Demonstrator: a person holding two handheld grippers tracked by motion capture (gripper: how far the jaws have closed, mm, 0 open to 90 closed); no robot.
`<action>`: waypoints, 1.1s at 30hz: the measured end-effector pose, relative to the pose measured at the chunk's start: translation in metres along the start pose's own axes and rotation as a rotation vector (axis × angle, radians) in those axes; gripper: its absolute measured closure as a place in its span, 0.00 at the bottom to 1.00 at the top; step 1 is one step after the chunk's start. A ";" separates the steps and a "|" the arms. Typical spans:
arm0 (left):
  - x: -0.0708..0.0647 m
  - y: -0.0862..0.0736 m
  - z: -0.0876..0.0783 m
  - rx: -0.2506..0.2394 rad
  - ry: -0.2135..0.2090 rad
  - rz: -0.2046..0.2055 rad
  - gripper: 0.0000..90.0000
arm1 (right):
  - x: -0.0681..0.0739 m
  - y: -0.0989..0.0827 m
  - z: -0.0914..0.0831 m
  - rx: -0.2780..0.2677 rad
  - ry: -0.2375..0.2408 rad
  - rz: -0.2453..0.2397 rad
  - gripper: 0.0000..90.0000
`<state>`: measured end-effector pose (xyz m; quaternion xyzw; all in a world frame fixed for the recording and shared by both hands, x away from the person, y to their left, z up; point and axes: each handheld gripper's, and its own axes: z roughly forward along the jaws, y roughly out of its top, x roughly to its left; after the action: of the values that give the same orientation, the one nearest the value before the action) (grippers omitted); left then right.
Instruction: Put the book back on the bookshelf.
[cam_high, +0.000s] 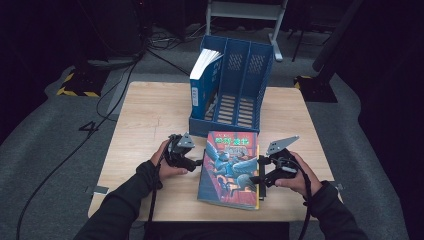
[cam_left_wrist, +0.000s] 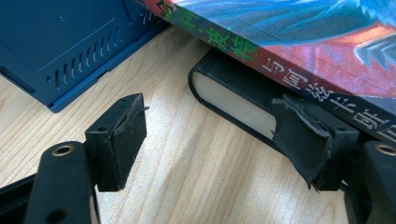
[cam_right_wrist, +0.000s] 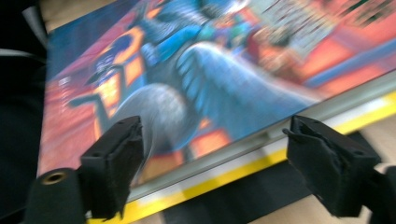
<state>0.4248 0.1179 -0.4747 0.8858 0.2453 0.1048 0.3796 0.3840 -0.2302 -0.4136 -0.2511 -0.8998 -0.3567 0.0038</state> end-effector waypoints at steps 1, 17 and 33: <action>0.000 0.000 0.000 -0.001 -0.001 -0.003 0.28 | -0.004 0.001 0.000 -0.037 0.067 0.012 0.30; -0.001 0.000 0.000 -0.005 0.005 0.002 0.29 | -0.008 0.005 0.017 0.171 0.032 0.072 0.20; 0.001 -0.003 0.001 -0.001 0.008 -0.004 0.30 | -0.006 0.003 0.012 0.026 -0.009 0.020 0.21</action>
<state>0.4249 0.1192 -0.4773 0.8846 0.2487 0.1076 0.3795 0.3925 -0.2233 -0.4222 -0.2617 -0.9019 -0.3436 0.0068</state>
